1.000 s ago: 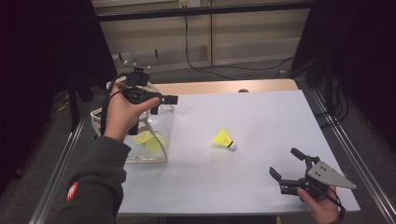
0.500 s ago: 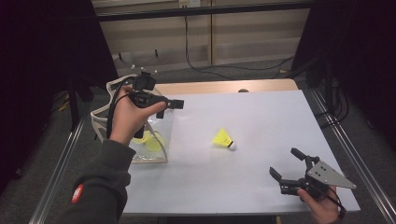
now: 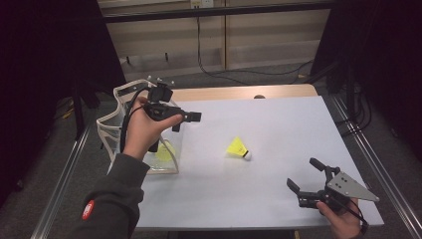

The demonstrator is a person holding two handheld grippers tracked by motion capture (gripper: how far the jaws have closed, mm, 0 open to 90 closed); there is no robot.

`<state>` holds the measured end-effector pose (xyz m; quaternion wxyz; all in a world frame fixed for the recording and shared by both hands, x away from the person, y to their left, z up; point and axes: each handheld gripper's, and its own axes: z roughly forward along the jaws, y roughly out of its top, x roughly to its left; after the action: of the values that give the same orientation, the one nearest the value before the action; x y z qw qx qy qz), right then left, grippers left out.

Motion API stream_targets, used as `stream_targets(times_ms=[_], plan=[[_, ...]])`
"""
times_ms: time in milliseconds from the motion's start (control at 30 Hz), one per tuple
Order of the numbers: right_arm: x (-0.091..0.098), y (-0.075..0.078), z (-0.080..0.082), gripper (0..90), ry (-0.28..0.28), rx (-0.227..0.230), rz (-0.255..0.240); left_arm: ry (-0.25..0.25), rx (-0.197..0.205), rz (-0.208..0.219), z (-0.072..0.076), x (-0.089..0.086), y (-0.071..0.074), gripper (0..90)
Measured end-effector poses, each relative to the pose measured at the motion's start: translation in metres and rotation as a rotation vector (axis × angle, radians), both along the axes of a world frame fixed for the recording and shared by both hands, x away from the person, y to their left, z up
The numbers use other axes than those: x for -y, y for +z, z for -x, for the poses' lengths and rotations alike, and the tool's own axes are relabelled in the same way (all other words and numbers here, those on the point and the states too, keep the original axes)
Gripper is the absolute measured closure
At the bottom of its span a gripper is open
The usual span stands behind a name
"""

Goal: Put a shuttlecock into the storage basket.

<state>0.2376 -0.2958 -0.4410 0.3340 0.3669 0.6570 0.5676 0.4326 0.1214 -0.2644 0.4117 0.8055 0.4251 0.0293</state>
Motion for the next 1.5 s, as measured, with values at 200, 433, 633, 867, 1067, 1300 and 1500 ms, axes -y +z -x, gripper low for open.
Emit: stream_targets(times_ms=[200,433,633,867,1067,1300,1500], plan=[[0.0,0.0,0.0,1.9,-0.003,-0.001,-0.003,-0.024,0.002,-0.01,0.002,0.007,-0.004,12.4],[0.0,0.0,0.0,1.9,-0.004,0.001,-0.002,-0.033,0.006,-0.008,0.004,0.012,-0.008,10.7],[0.0,0.0,0.0,1.9,-0.004,-0.001,-0.001,-0.047,0.007,-0.011,0.006,0.016,-0.014,8.6],[0.0,0.001,0.001,1.9,-0.003,0.001,0.0,-0.06,0.014,-0.025,0.008,0.022,-0.019,6.5],[0.001,0.0,0.001,1.9,-0.002,0.0,0.002,-0.072,0.02,-0.031,0.009,0.025,-0.023,6.3],[0.0,0.0,0.0,1.9,0.002,-0.002,0.003,-0.078,0.015,-0.025,0.009,0.029,-0.029,6.2],[0.001,0.0,0.0,1.9,-0.002,-0.001,0.002,-0.08,0.015,-0.036,0.01,0.032,-0.037,6.0]])
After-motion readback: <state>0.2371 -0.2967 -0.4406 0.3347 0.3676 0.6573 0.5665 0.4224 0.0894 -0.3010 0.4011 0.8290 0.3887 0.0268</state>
